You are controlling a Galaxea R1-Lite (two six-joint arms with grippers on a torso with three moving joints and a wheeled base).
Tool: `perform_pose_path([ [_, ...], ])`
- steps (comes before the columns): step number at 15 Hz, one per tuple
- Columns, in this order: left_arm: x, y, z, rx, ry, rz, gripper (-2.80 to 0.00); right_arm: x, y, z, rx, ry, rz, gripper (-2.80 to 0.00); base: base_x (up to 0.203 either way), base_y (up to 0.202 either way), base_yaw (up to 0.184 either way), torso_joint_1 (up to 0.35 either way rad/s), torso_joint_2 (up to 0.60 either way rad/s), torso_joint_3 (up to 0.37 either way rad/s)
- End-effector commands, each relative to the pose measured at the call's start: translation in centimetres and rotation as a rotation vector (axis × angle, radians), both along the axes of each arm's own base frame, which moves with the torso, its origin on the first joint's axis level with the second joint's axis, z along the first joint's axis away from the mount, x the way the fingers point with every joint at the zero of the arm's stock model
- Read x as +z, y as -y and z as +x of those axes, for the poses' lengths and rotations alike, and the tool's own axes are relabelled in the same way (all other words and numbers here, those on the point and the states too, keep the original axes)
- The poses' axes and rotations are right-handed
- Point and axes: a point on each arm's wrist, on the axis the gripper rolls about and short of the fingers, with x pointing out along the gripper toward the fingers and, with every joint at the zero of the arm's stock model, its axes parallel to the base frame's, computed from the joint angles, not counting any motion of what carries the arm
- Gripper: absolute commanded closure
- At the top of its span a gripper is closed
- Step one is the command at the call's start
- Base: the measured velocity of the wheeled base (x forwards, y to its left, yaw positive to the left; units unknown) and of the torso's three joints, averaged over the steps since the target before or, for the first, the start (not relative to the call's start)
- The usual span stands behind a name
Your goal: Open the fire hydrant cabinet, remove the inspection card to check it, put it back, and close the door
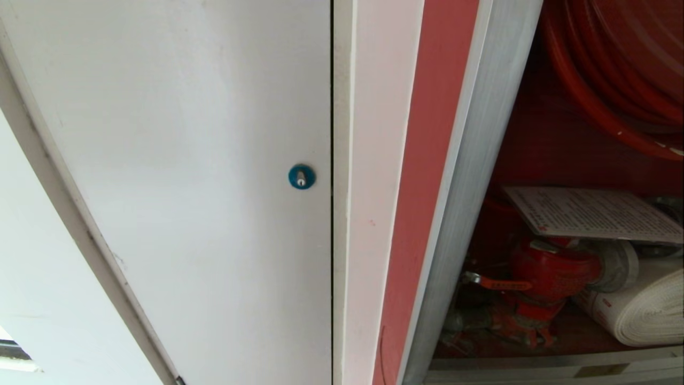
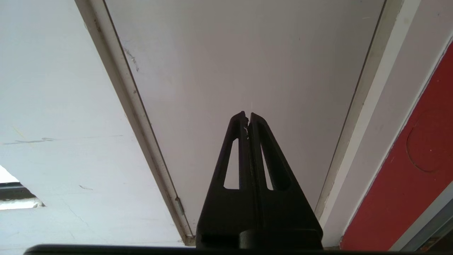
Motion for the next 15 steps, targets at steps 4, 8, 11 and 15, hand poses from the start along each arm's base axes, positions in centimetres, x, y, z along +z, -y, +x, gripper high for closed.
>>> perform_pose_path([
  [4, -0.3, 0.0, 0.1, 0.0, -0.012, 0.001, 0.0, -0.1, 0.0, 0.1, -0.006, 0.027, 0.151, 0.0, 0.0, 0.0, 0.0, 0.0, 0.0, 0.0],
  [8, -0.3, 0.0, 0.1, 0.0, -0.012, 0.001, 0.0, -0.2, 0.1, 0.9, -0.005, 0.034, 0.342, 0.0, 0.0, 0.0, 0.0, 0.0, 0.0, 0.0],
  [11, -0.3, 0.0, 0.1, 0.0, -0.012, 0.001, 0.0, -0.3, 0.2, 1.5, -0.012, 0.044, 0.522, 0.0, 0.0, 0.0, 0.0, 0.0, 0.0, 0.0],
  [15, -0.3, 0.0, 0.1, 0.0, -0.012, 0.001, 0.0, -0.1, 0.6, 3.2, 0.005, 0.047, 0.827, 0.0, 0.0, 0.0, 0.0, 0.0, 0.0, 0.0],
])
